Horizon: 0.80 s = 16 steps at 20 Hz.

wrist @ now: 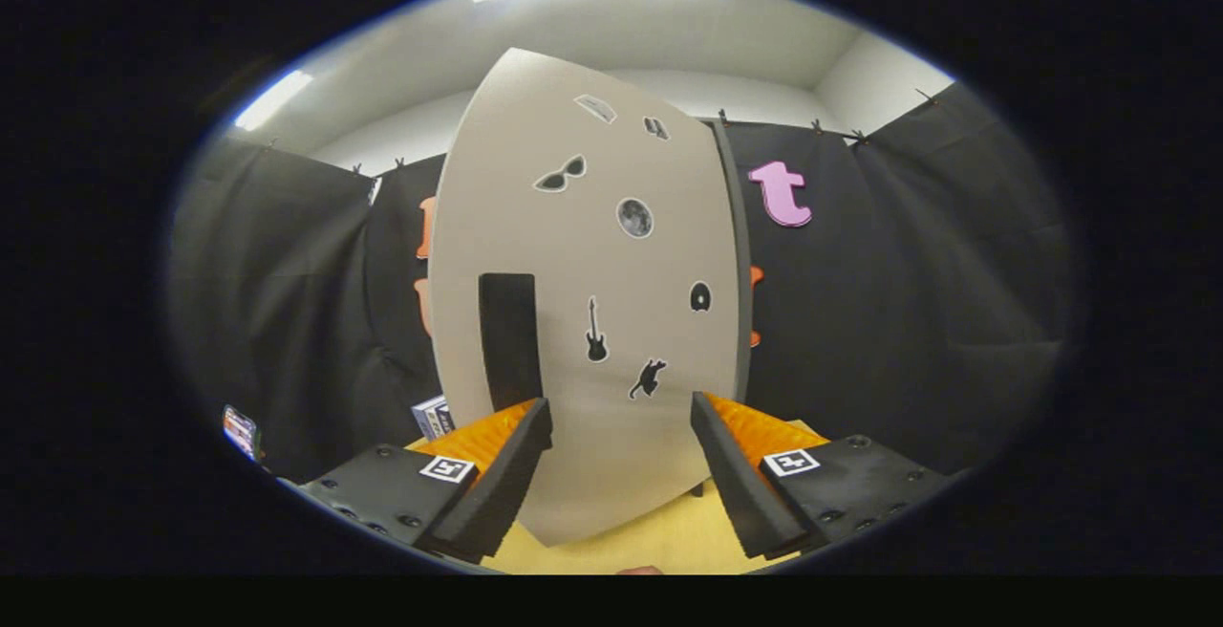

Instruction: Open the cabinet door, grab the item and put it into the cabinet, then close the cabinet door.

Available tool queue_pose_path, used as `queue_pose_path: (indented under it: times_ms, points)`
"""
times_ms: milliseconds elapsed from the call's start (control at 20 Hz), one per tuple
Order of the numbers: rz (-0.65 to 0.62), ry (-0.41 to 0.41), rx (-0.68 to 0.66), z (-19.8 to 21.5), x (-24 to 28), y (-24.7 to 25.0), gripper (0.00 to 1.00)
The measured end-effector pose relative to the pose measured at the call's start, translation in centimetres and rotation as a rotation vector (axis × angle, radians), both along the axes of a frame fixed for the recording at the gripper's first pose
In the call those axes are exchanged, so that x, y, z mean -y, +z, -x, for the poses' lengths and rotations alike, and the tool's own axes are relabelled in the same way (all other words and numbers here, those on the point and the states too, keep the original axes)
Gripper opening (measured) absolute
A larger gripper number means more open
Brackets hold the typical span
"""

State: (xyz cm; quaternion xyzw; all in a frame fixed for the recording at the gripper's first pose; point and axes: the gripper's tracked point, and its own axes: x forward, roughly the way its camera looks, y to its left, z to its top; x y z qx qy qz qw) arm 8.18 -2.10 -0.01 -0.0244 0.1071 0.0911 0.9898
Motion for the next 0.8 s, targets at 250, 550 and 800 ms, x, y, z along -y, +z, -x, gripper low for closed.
queue_pose_path:
  times_ms: [250,550,800]
  points:
    - [-0.005,0.044,-0.013,-0.7,-3.1,-1.0,0.94]
    - [-0.010,0.098,-0.022,-2.8,-7.7,-2.0,0.94]
    - [0.016,0.088,0.011,-4.8,-10.1,-1.7,0.94]
